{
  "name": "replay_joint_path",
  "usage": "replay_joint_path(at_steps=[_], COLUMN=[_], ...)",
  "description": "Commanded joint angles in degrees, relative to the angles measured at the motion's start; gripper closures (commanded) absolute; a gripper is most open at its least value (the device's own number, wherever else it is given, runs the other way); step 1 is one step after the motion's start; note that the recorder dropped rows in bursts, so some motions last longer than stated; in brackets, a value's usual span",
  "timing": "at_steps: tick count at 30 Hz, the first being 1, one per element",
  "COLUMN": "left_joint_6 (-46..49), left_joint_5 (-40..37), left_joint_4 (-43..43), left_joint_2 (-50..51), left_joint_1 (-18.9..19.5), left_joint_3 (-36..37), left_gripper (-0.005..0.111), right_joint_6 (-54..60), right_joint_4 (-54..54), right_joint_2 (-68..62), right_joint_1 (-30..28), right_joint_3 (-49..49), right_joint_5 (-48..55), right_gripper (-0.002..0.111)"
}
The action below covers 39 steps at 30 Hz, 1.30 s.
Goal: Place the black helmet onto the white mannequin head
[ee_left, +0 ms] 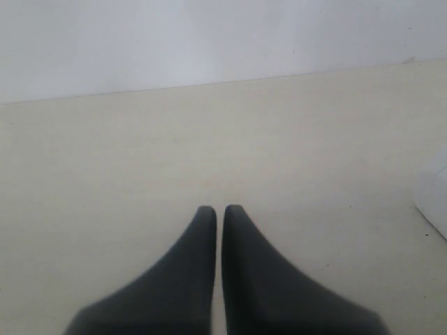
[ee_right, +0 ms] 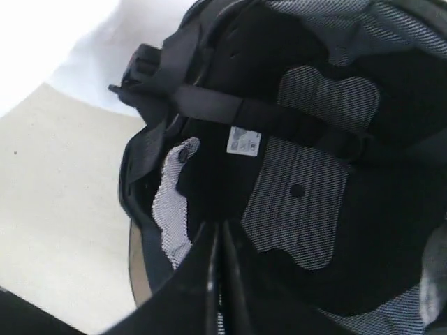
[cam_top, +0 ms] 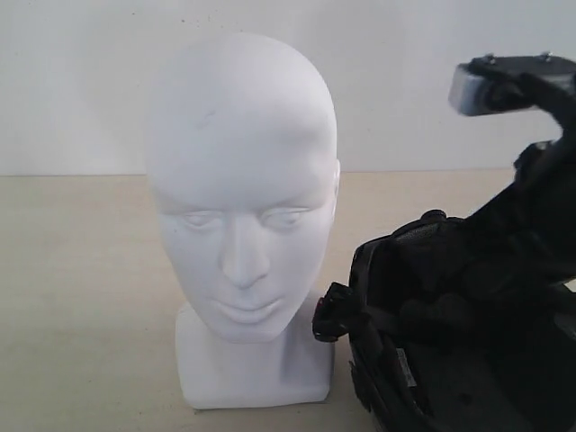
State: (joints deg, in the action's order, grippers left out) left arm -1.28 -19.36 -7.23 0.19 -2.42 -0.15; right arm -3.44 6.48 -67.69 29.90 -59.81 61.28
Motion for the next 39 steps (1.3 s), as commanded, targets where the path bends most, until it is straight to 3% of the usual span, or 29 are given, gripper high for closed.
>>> replay_joint_path(at_steps=[1, 5, 9, 18, 24, 39], left_joint_6=[-0.18, -0.18, -0.18, -0.18, -0.18, -0.18], left_joint_5=[0.5, 0.5, 0.5, 0.5, 0.5, 0.5], left_joint_4=[0.64, 0.64, 0.64, 0.64, 0.64, 0.64], left_joint_2=[-0.19, -0.19, -0.19, -0.19, -0.19, -0.19], left_joint_1=[0.11, 0.11, 0.11, 0.11, 0.11, 0.11], left_joint_3=[0.15, 0.15, 0.15, 0.15, 0.15, 0.15], left_gripper=[0.103, 0.103, 0.103, 0.103, 0.103, 0.103], right_joint_6=[-9.16, -18.59, -22.86, -20.35, -13.57, -14.58], right_joint_4=[-7.03, -14.89, -15.6, -8.37, -5.45, -8.62], right_joint_2=[-2.82, -5.08, -5.77, -10.49, -14.23, -19.94], right_joint_1=[8.65, 14.35, 15.99, 15.99, 15.99, 15.99], right_joint_3=[-0.3, -0.3, -0.17, -0.17, -0.17, -0.17], right_joint_5=[0.89, 1.06, 2.38, 3.21, 1.67, -5.49], right_gripper=[0.109, 0.109, 0.103, 0.044, 0.043, 0.043])
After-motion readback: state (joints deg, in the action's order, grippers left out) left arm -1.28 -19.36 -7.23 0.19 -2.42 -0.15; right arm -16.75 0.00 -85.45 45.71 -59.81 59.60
